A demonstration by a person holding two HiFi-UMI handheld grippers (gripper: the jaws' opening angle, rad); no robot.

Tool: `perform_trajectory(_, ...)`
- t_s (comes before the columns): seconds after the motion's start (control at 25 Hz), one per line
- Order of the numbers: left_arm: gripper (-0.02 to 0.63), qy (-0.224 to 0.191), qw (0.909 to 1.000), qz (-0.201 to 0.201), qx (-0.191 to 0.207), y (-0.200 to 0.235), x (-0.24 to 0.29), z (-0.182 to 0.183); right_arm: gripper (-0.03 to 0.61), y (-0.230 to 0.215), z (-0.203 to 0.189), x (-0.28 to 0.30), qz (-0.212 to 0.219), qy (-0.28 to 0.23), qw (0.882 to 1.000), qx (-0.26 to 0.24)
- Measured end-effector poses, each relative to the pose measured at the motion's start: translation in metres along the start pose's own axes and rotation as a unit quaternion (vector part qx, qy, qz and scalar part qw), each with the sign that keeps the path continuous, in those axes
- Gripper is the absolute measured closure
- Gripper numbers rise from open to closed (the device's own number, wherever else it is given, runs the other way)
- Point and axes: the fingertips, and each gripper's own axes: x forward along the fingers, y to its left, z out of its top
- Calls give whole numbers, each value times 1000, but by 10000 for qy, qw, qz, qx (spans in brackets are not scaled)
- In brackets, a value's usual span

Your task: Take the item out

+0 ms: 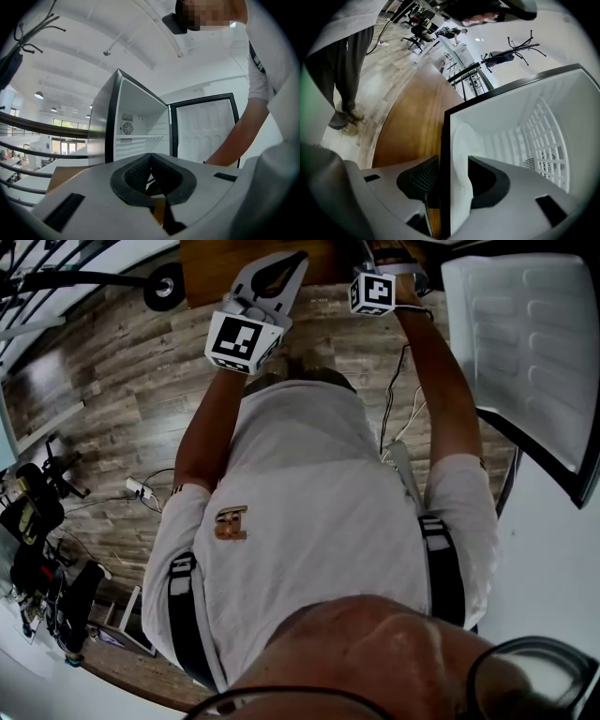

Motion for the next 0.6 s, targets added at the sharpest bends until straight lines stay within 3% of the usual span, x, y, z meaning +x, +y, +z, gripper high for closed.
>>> perform_trajectory(0.6, 595, 145, 9998, 129, -47, 15, -14, -3, 396, -3, 10, 29, 198, 69, 9989, -426)
